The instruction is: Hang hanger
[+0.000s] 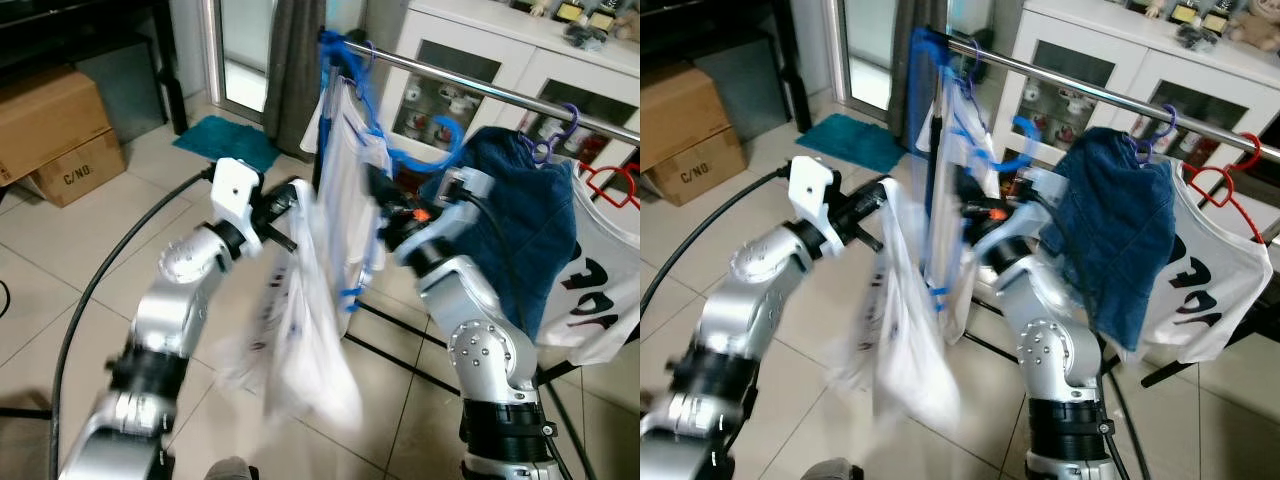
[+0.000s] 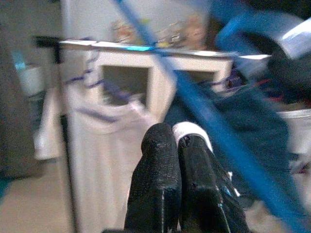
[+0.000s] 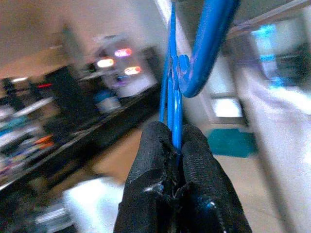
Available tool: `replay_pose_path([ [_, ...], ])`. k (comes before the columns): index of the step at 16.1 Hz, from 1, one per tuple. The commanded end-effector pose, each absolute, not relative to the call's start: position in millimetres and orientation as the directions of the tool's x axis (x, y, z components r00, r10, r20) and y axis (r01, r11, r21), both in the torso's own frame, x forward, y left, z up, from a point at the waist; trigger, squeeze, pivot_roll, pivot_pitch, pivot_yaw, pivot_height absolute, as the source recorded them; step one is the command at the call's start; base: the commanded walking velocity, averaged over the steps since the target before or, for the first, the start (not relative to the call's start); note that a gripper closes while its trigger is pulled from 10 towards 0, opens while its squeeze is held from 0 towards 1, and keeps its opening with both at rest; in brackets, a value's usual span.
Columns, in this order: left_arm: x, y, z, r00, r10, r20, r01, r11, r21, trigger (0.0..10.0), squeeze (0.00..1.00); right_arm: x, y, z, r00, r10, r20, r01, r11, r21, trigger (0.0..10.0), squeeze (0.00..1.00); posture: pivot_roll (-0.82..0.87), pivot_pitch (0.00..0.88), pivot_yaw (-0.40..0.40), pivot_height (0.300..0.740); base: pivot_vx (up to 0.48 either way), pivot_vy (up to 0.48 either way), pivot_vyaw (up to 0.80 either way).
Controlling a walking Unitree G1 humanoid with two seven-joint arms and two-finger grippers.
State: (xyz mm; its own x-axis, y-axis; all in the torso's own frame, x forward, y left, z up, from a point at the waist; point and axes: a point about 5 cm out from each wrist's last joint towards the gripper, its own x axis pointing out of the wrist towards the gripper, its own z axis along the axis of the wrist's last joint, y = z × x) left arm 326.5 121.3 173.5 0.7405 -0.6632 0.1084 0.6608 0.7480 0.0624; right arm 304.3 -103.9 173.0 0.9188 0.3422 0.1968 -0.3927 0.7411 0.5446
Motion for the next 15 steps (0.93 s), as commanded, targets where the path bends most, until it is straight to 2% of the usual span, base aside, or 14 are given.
replay_pose_path([
  [1,318,115,186,0.7,-0.693,0.171,0.698,0.715,0.037,0.0,0.0,309,-116,175,0.947,0.256,0.195,-0.321,0.807,0.497,0.0,0.0,-0.01,0.0,-0.093,0.74,0.0,0.0,0.0],
  [2,314,124,186,0.744,-0.642,0.186,0.653,0.757,-0.002,0.0,0.0,312,-127,162,0.977,0.192,0.093,-0.214,0.884,0.415,0.0,0.0,-0.01,0.0,-0.088,0.74,0.0,0.0,0.0],
  [3,312,140,179,0.809,-0.566,0.16,0.576,0.817,-0.021,0.0,0.0,312,-137,150,0.989,0.151,0.0,-0.141,0.929,0.343,3.3,0.0,-0.01,0.0,-0.089,0.74,0.0,0.0,0.0],
  [4,310,151,173,0.848,-0.515,0.128,0.521,0.854,-0.015,0.0,0.0,310,-140,143,0.987,0.153,-0.046,-0.13,0.937,0.326,5.5,0.0,-0.01,0.0,-0.091,0.74,0.0,0.0,0.0],
  [5,308,161,166,0.882,-0.461,0.094,0.463,0.886,-0.001,0.4,0.0,309,-141,138,0.982,0.173,-0.076,-0.144,0.945,0.294,10.0,0.0,0.0,0.0,-0.097,0.74,0.0,0.0,0.0],
  [6,297,190,143,0.959,-0.283,-0.029,0.281,0.959,-0.046,10.0,0.0,302,-145,120,0.966,0.193,-0.171,-0.159,0.969,0.191,10.0,0.0,0.0,0.0,-0.099,0.74,0.0,0.0,0.0],
  [8,281,202,128,0.971,-0.225,-0.077,0.22,0.973,-0.067,10.0,0.0,297,-150,113,0.973,0.139,-0.185,-0.123,0.988,0.097,10.0,0.0,-0.01,0.0,-0.084,0.74,0.0,0.0,-0.22],
  [10,269,200,121,0.973,-0.22,-0.074,0.214,0.973,-0.086,10.0,0.0,290,-152,114,0.978,0.112,-0.178,-0.089,0.987,0.135,10.0,0.0,-0.02,0.0,-0.08,0.74,0.0,0.0,-0.8],
  [12,267,194,121,0.975,-0.213,-0.066,0.206,0.973,-0.101,10.0,0.0,284,-153,116,0.977,0.138,-0.161,-0.127,0.989,0.075,10.0,0.0,-0.01,0.0,-0.094,0.74,0.0,0.0,-0.8],
  [13,264,188,125,0.971,-0.232,-0.064,0.228,0.972,-0.065,10.0,0.0,283,-152,116,0.976,0.152,-0.158,-0.139,0.986,0.093,10.0,0.0,0.0,0.0,-0.116,0.74,0.0,0.0,-0.8],
  [15,259,187,121,0.971,-0.227,-0.079,0.224,0.974,-0.044,10.0,0.0,284,-152,118,0.978,0.15,-0.147,-0.129,0.981,0.144,10.0,0.0,0.0,0.0,-0.112,0.74,0.0,0.0,-0.8],
])
